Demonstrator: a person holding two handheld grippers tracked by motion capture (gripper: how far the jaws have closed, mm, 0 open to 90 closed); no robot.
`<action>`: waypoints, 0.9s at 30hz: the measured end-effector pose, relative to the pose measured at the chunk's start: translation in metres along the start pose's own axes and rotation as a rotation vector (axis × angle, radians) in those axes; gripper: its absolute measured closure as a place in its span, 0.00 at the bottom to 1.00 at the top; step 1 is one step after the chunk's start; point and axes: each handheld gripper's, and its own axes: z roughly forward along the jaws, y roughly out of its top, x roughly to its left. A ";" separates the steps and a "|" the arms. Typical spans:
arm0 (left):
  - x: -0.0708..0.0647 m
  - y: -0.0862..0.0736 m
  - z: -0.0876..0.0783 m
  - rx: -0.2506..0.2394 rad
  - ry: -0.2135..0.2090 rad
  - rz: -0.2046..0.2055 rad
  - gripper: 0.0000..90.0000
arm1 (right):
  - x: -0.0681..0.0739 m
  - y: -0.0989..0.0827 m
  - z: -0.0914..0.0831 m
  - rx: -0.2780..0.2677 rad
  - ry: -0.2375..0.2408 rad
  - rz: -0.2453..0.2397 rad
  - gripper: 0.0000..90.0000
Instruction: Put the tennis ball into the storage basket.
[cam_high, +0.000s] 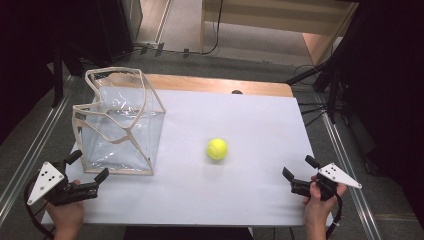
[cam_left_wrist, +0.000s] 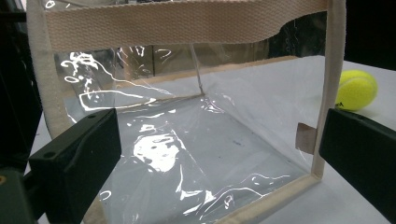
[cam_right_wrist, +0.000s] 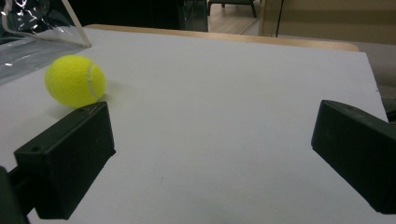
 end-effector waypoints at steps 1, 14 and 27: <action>0.000 0.000 0.000 -0.001 0.000 -0.001 0.00 | 0.000 0.000 0.001 -0.001 0.001 -0.002 0.00; -0.001 -0.001 -0.001 -0.018 0.003 -0.004 0.00 | 0.013 0.019 0.019 0.080 0.018 -0.062 0.00; -0.003 -0.002 -0.005 -0.022 -0.008 0.010 0.00 | 0.024 0.054 0.037 0.114 0.104 -0.119 0.00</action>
